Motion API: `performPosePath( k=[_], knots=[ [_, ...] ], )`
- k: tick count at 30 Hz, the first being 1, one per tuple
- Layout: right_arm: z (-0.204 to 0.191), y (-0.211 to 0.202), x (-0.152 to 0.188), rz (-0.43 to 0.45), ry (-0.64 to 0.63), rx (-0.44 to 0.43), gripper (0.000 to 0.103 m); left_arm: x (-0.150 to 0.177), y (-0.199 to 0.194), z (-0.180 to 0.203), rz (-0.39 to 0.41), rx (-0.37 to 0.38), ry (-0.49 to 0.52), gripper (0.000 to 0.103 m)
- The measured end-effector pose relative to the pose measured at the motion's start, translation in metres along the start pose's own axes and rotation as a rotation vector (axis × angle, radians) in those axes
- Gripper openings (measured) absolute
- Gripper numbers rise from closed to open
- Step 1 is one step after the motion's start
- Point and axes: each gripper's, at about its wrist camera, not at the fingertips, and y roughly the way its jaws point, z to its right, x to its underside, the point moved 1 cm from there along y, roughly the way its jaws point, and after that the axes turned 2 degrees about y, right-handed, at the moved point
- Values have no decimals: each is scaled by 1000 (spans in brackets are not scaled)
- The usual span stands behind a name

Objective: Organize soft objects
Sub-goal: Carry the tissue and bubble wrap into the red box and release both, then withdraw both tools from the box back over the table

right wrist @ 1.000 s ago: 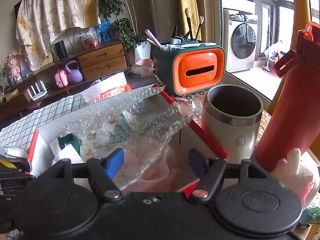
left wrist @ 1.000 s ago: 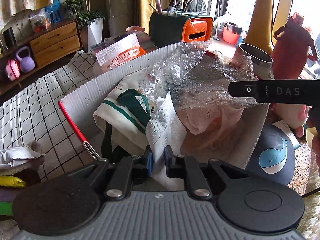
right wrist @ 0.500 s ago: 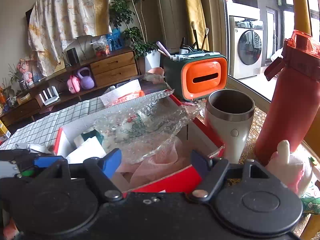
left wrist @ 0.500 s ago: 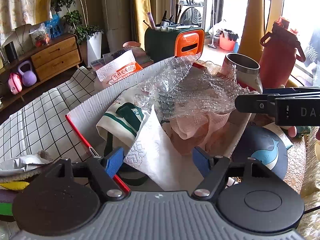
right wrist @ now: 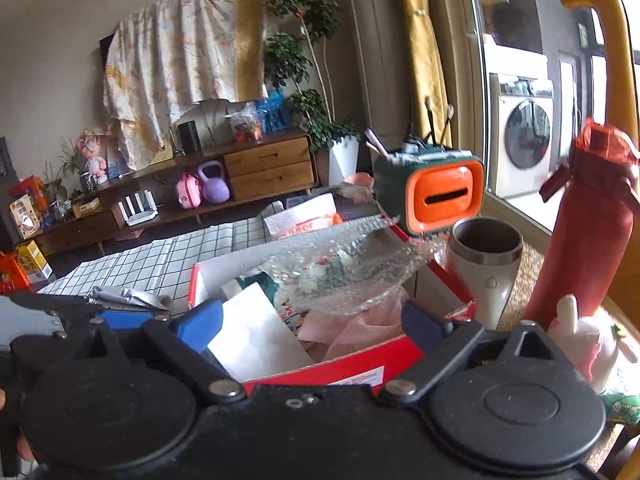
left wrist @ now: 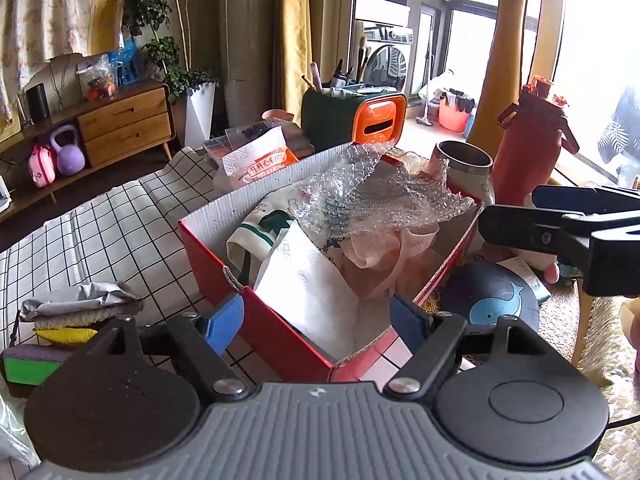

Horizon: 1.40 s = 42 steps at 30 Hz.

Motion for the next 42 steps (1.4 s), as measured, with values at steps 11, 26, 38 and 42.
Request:
performPosePath(
  k=[11, 26, 38, 42],
  knots=[
    [-47, -35, 9, 57, -31, -78, 103, 25, -68, -29, 63, -21, -65, 87],
    [-116, -40, 32, 22, -48, -203, 103, 81, -135, -93, 129, -154, -212, 103],
    [-165, -13, 38, -60, -131, -240, 103, 131, -153, -141, 156, -290, -339, 103],
    [-176, 0, 39, -91, -159, -257, 103, 146, -149, -153, 140, -328, -364, 103]
  ],
)
